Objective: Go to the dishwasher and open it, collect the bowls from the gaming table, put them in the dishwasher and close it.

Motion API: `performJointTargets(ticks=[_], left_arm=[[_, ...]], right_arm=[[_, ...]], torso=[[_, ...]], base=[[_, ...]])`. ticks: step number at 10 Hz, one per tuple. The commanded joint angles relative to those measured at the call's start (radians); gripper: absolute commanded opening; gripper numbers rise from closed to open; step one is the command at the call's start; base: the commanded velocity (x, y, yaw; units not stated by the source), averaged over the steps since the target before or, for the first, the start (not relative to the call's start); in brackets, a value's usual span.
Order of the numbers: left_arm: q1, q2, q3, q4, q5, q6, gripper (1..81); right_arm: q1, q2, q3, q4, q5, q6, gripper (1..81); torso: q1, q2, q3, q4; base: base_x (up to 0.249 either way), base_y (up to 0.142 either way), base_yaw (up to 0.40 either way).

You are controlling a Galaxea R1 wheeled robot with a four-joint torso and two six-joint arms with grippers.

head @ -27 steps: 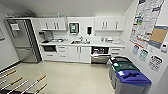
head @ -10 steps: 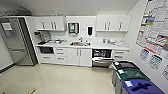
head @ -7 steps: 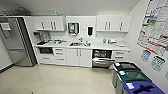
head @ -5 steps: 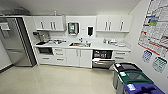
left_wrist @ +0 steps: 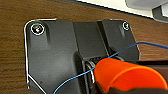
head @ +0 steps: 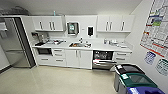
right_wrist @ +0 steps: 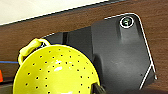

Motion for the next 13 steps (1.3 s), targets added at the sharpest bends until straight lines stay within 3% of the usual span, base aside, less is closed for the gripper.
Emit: performJointTargets(ticks=[1,13], left_arm=[[-0.052,-0.008,0.008,-0.007,0.035,0.0,1.0],[-0.052,-0.004,0.008,-0.007,0.035,0.0,1.0]], right_arm=[[0.051,-0.004,0.002,-0.014,-0.027,-0.003,1.0],[0.05,-0.012,-0.001,-0.014,-0.027,-0.003,1.0]], torso=[[0.0,0.0,0.0,0.0],[0.0,0.0,0.0,0.0]], base=[[0.137,0.0,0.0],[0.136,0.0,0.0]])
